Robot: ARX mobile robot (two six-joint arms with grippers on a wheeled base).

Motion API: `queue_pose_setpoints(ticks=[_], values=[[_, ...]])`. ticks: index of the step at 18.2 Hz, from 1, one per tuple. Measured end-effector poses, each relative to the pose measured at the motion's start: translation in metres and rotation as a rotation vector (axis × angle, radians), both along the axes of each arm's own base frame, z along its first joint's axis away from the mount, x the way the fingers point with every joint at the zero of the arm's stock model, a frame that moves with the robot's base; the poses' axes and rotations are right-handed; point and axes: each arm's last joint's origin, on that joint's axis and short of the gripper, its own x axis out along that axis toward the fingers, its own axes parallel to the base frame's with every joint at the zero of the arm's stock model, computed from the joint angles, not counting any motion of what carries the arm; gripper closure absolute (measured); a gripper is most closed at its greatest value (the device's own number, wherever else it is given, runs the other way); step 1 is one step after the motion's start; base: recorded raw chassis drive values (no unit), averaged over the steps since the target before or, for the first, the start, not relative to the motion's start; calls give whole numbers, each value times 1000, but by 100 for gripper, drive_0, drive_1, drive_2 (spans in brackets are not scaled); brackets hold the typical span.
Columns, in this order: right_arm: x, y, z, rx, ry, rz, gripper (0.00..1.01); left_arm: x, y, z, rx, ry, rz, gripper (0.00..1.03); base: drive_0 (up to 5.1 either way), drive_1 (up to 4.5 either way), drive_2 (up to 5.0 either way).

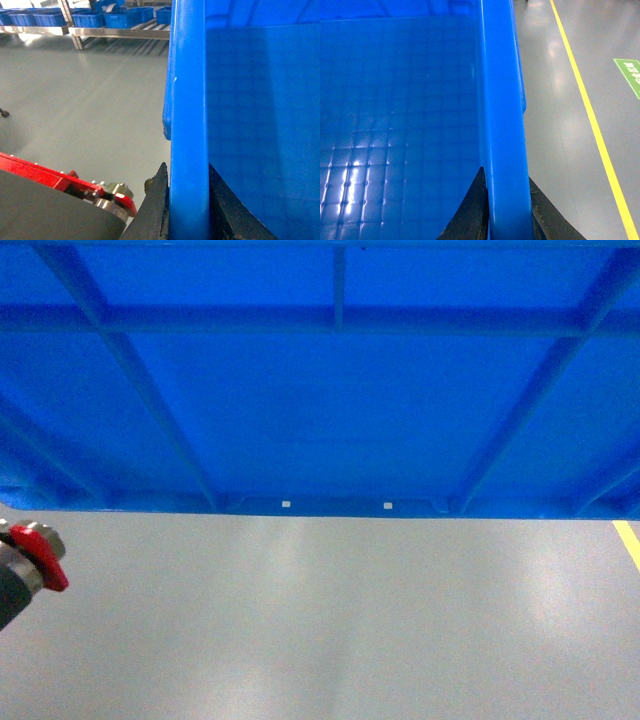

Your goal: Place box next to blue box on left shelf

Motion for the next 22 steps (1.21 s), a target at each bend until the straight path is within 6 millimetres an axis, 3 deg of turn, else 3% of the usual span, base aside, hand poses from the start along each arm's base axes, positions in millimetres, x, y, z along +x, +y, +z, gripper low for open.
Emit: queue_pose_setpoints(ticks=[22], values=[[-1,0,1,-1,-2,-1,91,-1,0,0,1,-1,1,91,-135,-135,-135]])
